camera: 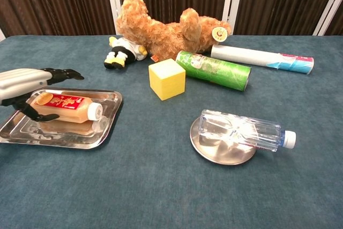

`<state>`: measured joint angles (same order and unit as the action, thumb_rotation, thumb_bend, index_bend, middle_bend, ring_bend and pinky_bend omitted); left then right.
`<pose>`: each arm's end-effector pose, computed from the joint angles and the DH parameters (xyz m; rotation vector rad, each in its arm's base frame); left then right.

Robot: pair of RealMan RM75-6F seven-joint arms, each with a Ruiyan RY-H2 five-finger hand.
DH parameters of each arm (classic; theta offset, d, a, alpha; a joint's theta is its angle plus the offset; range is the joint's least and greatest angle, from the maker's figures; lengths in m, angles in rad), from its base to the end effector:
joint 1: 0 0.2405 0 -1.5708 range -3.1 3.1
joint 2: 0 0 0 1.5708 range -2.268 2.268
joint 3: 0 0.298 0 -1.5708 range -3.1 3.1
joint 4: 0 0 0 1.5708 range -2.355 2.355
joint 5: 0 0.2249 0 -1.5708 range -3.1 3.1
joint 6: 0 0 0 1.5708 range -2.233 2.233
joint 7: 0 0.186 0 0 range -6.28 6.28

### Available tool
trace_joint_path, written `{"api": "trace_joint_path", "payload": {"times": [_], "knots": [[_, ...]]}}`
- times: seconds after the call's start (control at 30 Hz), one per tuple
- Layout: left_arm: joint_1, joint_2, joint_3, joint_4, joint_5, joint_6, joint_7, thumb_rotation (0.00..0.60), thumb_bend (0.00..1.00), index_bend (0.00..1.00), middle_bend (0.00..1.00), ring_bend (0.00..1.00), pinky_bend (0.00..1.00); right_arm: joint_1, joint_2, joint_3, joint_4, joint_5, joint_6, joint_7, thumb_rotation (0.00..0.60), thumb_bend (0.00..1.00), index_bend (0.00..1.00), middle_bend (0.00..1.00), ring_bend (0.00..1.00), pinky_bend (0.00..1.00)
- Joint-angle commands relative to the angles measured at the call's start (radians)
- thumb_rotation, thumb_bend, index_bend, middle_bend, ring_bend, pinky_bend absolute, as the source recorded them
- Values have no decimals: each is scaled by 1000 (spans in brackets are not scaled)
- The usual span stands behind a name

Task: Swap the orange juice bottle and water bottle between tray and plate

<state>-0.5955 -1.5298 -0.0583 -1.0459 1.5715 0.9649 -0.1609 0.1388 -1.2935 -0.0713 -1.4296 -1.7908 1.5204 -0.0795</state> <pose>-0.2980 0.4064 -0.0172 -1.9390 -0.8695 -0.8354 -0.3221 -0.2105 0.0797 1.7420 -0.7251 0.9878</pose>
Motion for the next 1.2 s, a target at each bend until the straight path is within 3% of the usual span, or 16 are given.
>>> {"api": "trace_joint_path", "payload": {"times": [0.03, 0.13, 0.2, 0.43, 0.6, 0.77, 0.93, 1.07, 1.2], "knots": [[-16, -18, 2, 23, -15, -18, -4, 600, 344, 0, 0, 0, 46, -1, 2, 4, 0, 5, 3, 4, 600, 0, 0, 0, 0, 0], [-23, -25, 7, 36, -25, -29, -7, 600, 344, 13, 95, 28, 107, 1, 2, 6, 1, 9, 0, 6, 600, 0, 0, 0, 0, 0], [-29, -27, 11, 44, -31, -43, -11, 600, 343, 133, 242, 129, 174, 1, 1, 5, 2, 8, -1, 7, 600, 0, 0, 0, 0, 0], [-44, -40, 22, 82, -43, -63, -28, 600, 343, 419, 504, 344, 350, -3, 4, 3, -4, 5, 8, 9, 600, 0, 0, 0, 0, 0], [-42, -46, 28, 104, -17, -2, -78, 600, 404, 641, 729, 540, 558, -1, 6, -1, -6, 5, 0, 10, 600, 0, 0, 0, 0, 0], [-28, -24, 37, 76, 38, 129, -111, 600, 461, 707, 796, 613, 651, 3, 6, -5, -8, 5, -10, 10, 600, 0, 0, 0, 0, 0], [-15, 39, 72, -96, 110, 220, -57, 600, 475, 716, 809, 628, 684, 5, 8, -11, -13, 1, -19, 12, 600, 0, 0, 0, 0, 0], [-19, 69, 108, -246, 158, 224, -2, 600, 474, 714, 809, 628, 687, 7, 12, -18, -17, -5, -22, 18, 600, 0, 0, 0, 0, 0], [-24, 30, 102, -341, 149, 199, 95, 600, 471, 712, 808, 629, 697, 11, 14, -24, -20, -5, -37, 23, 600, 0, 0, 0, 0, 0]]}}
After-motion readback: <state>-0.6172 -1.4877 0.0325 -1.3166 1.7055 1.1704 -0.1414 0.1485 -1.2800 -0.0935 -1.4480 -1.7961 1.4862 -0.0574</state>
